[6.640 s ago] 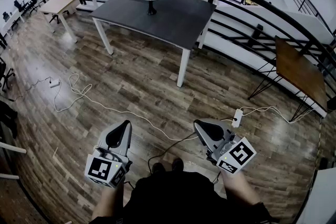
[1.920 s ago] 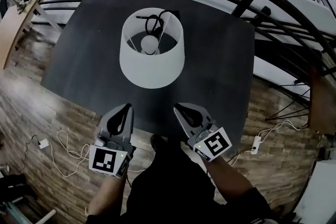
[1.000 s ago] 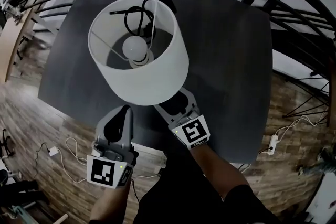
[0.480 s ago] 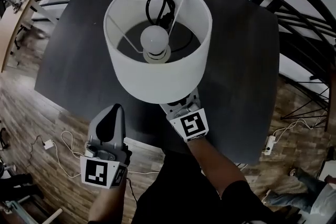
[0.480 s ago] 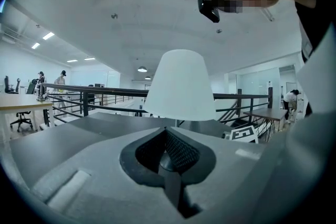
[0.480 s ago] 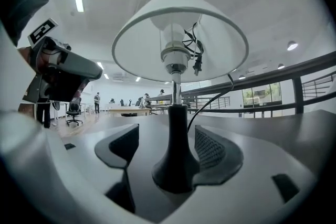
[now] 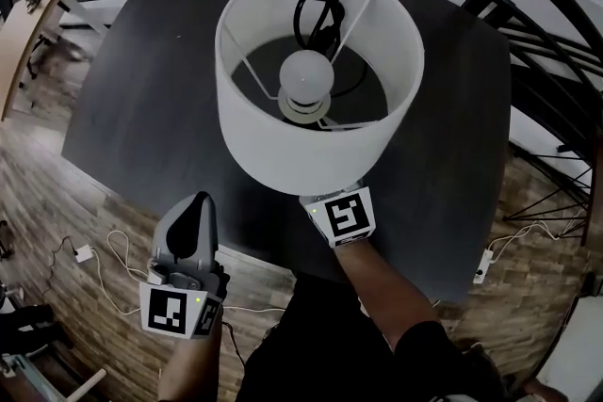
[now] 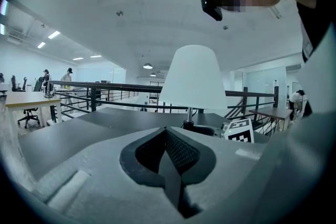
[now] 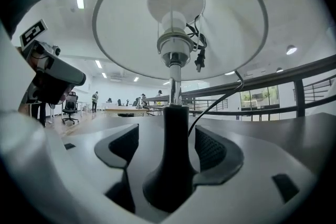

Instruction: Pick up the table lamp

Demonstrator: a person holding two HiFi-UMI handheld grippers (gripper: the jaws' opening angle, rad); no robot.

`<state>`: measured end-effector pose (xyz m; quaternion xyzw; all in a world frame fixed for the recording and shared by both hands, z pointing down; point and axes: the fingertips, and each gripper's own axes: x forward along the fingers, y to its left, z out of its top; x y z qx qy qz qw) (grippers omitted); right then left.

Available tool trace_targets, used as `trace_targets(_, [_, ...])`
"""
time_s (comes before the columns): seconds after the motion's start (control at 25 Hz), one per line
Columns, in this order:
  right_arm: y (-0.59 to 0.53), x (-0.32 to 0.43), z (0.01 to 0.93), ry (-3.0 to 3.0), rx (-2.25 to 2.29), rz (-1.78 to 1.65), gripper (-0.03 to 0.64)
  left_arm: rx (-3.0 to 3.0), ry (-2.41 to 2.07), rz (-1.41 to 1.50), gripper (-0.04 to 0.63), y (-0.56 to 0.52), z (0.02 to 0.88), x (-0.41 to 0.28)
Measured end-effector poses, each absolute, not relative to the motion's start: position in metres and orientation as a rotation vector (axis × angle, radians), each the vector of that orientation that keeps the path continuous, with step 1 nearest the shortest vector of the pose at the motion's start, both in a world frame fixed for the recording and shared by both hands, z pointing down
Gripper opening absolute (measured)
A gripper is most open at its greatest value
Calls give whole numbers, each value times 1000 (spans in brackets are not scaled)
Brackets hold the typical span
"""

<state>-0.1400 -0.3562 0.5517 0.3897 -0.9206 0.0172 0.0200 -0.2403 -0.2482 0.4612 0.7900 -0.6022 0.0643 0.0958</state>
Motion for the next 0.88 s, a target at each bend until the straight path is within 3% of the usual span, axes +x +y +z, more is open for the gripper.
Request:
trace_targets(0.52, [-387, -157, 553, -2855, 1250, 31, 311, 2307, -1829, 212, 5, -244, 472, -265])
trace_targets(0.6, [-390, -159, 553, -2845, 1249, 25, 285, 2298, -1827, 224, 5, -243, 474, -266])
trace_targets(0.76, [-396, -152, 553, -2817, 1292, 38, 149, 2303, -1836, 211, 5, -240, 471, -266])
trace_targets(0.88, [-395, -153, 554, -2817, 1289, 34, 147, 2312, -1841, 202, 5, -239, 470, -266])
